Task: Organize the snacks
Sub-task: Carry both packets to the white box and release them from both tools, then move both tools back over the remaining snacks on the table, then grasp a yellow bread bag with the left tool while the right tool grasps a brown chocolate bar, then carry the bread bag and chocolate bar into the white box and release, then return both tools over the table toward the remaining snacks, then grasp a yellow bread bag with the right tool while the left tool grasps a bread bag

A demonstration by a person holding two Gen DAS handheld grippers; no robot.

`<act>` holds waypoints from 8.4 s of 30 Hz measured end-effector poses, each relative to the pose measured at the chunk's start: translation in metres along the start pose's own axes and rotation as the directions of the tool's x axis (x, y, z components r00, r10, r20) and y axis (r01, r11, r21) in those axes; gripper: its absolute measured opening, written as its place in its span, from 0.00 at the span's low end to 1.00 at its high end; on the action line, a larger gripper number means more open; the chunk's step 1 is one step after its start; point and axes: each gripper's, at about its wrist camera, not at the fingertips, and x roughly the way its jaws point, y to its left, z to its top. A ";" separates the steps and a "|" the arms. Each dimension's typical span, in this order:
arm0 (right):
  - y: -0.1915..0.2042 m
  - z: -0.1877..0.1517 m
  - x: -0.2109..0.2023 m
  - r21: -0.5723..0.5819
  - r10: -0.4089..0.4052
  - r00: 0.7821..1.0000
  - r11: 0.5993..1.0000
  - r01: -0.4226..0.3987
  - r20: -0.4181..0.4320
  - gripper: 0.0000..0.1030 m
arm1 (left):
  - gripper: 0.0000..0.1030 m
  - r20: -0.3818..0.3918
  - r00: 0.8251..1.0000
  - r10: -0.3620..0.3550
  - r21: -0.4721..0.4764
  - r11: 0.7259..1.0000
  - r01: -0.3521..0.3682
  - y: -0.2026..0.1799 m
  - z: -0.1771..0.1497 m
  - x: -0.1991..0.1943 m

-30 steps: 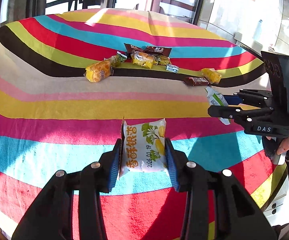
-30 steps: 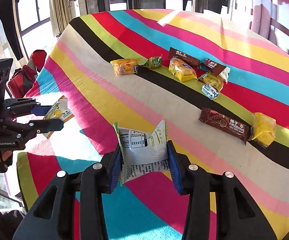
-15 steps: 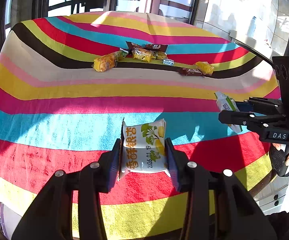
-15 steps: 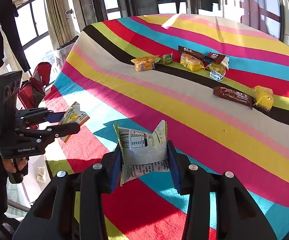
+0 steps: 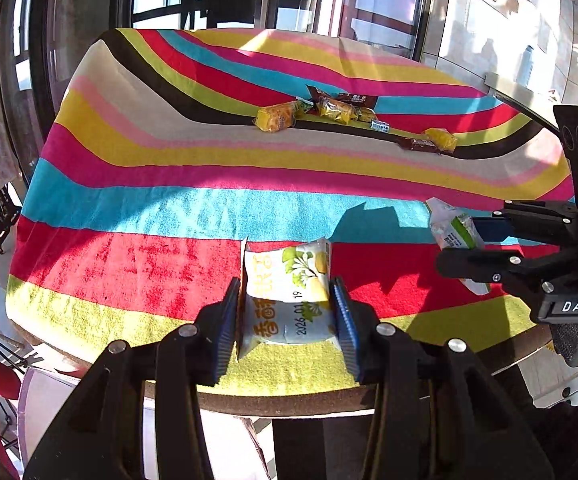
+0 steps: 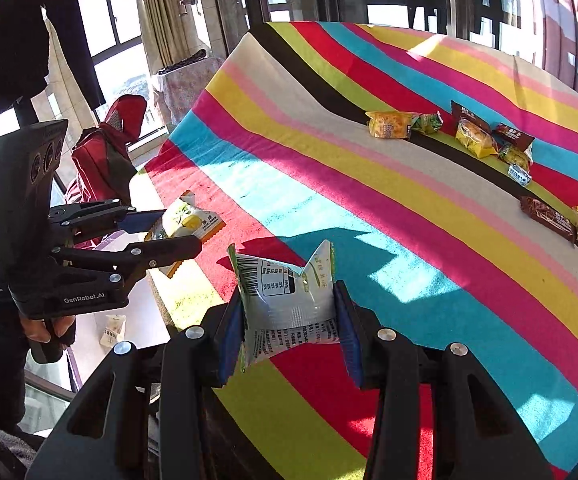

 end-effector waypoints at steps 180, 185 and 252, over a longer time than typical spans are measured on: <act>0.195 -0.026 0.095 -0.392 0.214 0.932 0.862 -0.322 -0.294 0.23 | 0.36 -0.197 0.940 0.280 -0.304 0.894 -0.330 0.137 -0.133 -0.093; 0.225 -0.048 0.122 -0.424 0.228 0.887 0.812 -0.401 -0.402 0.23 | 0.36 -0.318 0.895 0.311 -0.319 0.854 -0.411 0.160 -0.170 -0.082; -0.338 0.021 0.008 0.372 -0.403 0.909 0.832 0.412 -0.104 0.45 | 0.98 -0.133 0.982 -0.134 -0.066 0.990 0.126 -0.109 0.138 0.189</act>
